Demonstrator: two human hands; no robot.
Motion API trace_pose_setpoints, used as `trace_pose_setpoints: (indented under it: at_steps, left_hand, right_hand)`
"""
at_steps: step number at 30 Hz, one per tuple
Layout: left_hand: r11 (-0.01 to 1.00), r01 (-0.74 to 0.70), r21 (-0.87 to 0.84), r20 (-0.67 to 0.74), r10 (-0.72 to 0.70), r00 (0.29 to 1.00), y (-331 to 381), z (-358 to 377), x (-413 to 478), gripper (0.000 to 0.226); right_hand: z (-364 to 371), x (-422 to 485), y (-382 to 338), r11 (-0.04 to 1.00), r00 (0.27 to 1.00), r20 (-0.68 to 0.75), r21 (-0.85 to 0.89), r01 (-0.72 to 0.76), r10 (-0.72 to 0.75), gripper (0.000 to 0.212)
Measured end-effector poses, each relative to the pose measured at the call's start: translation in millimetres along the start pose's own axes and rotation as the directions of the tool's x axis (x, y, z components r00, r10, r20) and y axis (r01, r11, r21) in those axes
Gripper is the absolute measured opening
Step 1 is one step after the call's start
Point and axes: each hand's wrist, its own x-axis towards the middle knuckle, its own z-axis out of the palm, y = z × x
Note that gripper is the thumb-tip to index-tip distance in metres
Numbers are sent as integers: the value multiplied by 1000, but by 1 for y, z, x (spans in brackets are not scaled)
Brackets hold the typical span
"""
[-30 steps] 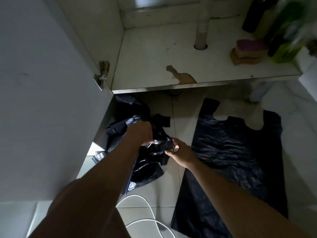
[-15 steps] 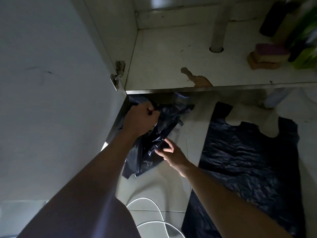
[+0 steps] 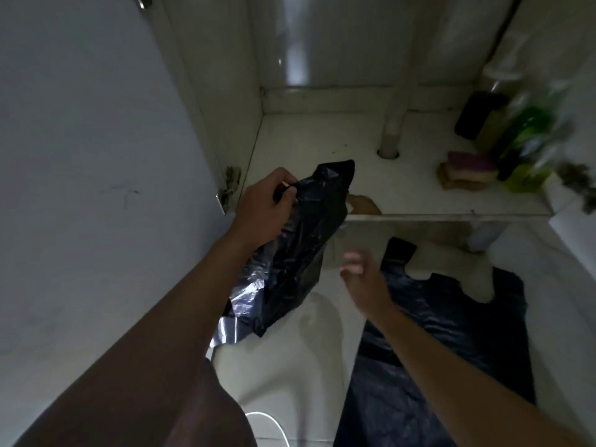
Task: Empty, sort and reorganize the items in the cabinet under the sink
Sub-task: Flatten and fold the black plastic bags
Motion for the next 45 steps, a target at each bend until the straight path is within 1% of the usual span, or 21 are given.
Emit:
trace_pose_setpoints:
  at_steps: [2,4,7,11,14,17,20,22,23,25,26,27,28,31,34,36,37,38,40,43,45]
  left_hand:
    - [999,7,-43,66,-5,998,20,-1,11,13]
    - [997,14,-80,137,-3,991,39,-2,23,17]
    - [989,15,-147,209,16,978,72,-4,38,21]
    - [980,-11,-200,209,54,976,107,-12,57,15]
    - [987,7,-162,174,22,985,123,-15,67,16]
    - [999,45,0,92,-45,995,133,-6,71,18]
    - [993,5,118,39,-10,999,149,8,70,21]
    - [994,28,108,92,-38,995,169,12,68,26]
    - [997,51,59,215,-63,975,180,12,66,27]
    - [994,107,-7,576,-83,813,203,13,55,44]
    - [995,99,-9,696,-65,715,211,14,49,61]
    - [997,74,-6,749,-45,661,216,18,42,80]
    - [999,46,-10,761,-22,648,218,24,35,98]
    - [997,-76,-1,684,56,728,222,51,15,133]
    - [952,-263,157,592,122,796,208,78,5,156]
    - [933,-294,206,494,161,855,196,89,3,150]
    - [947,-275,166,424,184,887,191,93,2,138]
    - [965,-246,90,346,201,916,187,95,2,122]
    - [982,-187,-31,190,189,963,182,95,7,81]
    - [989,-148,-31,-18,147,989,186,84,26,26]
    - [989,-147,15,-88,148,985,201,74,42,17]
  right_hand:
    - [-38,12,-36,981,999,53,196,0,-10,49]
    - [-65,18,-68,965,992,127,260,-44,11,64]
    - [-92,21,-101,962,984,179,269,-44,-5,42]
    - [-118,16,-127,923,998,68,382,-44,20,49]
    - [-143,11,-137,892,997,69,449,-48,19,57]
    - [-172,4,-155,887,997,79,458,-58,24,65]
    - [-200,0,-180,887,1000,20,460,-29,22,69]
    - [-215,2,-196,895,998,-53,446,-10,38,71]
    - [-221,6,-204,896,995,-85,444,-10,53,75]
    - [-233,9,-220,897,987,-126,440,-32,97,81]
    - [-239,10,-227,896,982,-139,442,-52,126,82]
    - [-245,13,-231,897,976,-162,438,-61,145,77]
    - [-250,14,-236,904,968,-196,423,-63,159,69]
    - [-262,17,-243,904,937,-303,427,-27,171,65]
    - [-272,21,-252,898,924,-340,440,-6,173,69]
    - [-288,21,-255,844,917,-356,535,41,181,57]
    - [-297,20,-255,789,905,-364,612,53,221,51]
    - [-303,17,-256,745,892,-372,664,63,256,48]
    - [-318,11,-253,747,886,-374,663,48,274,49]
    - [-332,0,-242,866,887,-367,496,-68,280,82]
    - [-331,-18,-232,981,826,-540,177,-73,159,93]
